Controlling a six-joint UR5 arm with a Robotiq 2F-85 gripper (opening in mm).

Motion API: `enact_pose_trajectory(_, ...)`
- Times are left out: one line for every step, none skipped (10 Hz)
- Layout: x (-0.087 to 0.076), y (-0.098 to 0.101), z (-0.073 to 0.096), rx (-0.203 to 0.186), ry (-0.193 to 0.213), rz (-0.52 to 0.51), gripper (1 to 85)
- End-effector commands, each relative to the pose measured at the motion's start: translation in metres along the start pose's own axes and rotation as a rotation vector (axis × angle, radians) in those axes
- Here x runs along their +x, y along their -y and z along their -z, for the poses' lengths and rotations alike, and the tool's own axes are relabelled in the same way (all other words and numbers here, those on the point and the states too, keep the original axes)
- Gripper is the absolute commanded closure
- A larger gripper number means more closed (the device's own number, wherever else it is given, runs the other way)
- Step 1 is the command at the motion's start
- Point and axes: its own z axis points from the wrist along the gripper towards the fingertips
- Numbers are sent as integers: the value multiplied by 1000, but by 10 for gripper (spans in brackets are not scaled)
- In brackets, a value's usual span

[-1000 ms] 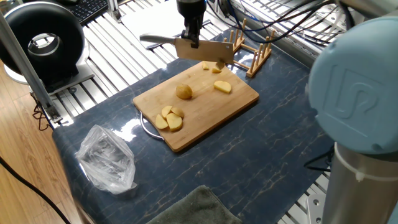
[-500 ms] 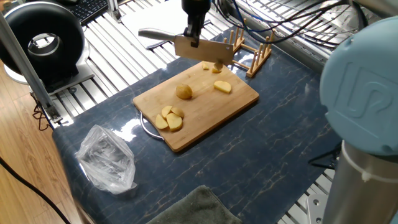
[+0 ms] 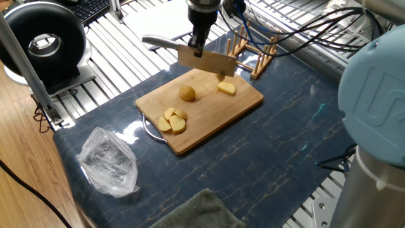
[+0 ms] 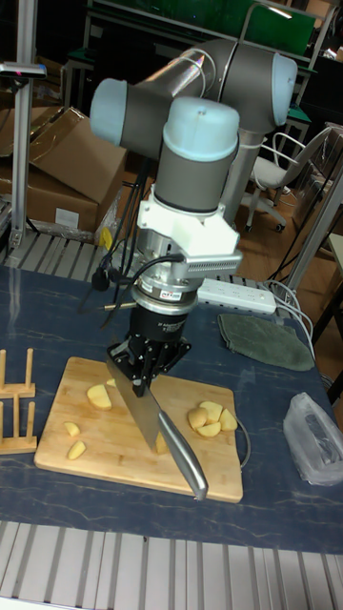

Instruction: Chop the potatoes

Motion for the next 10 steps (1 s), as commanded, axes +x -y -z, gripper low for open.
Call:
enact_pose_trajectory(-18,-4,-15,-22,48,-38,847)
enact_pose_trajectory(-25,-5,-16,-26,55,-48,847)
enact_pose_trajectory(-29,-5,-16,-24,57,-51,847)
enact_pose_trajectory(-33,-5,-17,-25,66,-53,847)
enact_pose_trajectory(-36,-4,-18,-27,72,-52,847)
enact_pose_trajectory(-39,-4,-19,-38,81,-53,847)
enact_pose_trajectory(-42,-3,-21,-45,90,-57,847)
enact_pose_trajectory(-44,-1,-23,-45,97,-55,847)
enact_pose_trajectory(-46,-1,-25,-51,109,-58,847)
enact_pose_trajectory(-46,1,-26,-49,113,-55,847)
